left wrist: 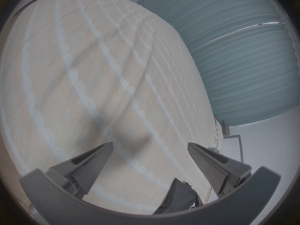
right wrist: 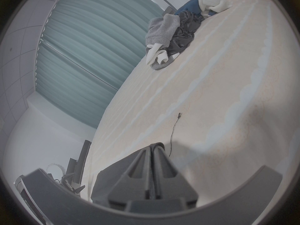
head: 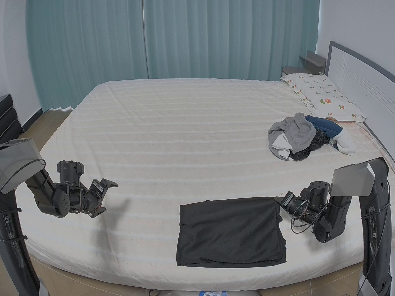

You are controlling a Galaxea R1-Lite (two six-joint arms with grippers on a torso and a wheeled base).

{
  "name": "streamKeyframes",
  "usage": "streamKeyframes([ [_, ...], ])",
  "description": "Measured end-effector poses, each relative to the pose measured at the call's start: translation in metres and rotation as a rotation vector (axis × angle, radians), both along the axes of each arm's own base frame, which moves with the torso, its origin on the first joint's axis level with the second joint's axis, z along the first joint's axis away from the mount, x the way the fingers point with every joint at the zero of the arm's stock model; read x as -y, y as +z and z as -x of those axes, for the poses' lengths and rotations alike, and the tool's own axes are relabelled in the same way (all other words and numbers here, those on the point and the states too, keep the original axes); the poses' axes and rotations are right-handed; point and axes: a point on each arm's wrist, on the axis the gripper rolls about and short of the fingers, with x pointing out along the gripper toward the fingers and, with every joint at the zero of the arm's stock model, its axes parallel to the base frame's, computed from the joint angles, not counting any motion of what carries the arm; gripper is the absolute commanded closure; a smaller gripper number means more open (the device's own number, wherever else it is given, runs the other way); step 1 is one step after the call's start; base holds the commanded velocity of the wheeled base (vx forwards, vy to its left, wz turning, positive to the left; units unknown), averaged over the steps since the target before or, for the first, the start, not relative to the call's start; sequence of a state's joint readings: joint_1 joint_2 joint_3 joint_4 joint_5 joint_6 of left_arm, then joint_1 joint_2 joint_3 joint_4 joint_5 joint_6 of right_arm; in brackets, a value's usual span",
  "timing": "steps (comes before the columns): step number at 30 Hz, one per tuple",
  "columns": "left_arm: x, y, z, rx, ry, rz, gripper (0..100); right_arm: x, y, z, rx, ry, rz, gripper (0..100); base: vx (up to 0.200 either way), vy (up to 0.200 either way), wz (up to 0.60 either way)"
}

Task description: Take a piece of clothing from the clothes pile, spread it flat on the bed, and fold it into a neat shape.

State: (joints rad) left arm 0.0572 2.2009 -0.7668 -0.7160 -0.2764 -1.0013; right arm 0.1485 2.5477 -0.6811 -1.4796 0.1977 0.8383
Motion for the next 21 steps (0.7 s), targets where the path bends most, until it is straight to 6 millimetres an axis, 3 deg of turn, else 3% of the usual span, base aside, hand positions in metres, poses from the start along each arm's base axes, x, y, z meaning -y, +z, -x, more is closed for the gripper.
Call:
streamKeyframes([
  [6,0.0,0.0,0.0,-0.001,0.0,-0.002,0,0.0,0.005,-0.001,0.055,-0.002,-0.014,0,0.0,0.0,0.0],
  [13,0.001,-0.001,0.0,-0.002,0.0,-0.005,0,0.003,0.008,0.016,0.004,0.016,-0.031,0,0.0,0.0,0.0],
  [21,0.002,-0.001,0.0,-0.003,-0.003,-0.006,0,0.009,0.028,0.051,-0.065,0.168,-0.09,0,-0.2,0.0,0.0],
])
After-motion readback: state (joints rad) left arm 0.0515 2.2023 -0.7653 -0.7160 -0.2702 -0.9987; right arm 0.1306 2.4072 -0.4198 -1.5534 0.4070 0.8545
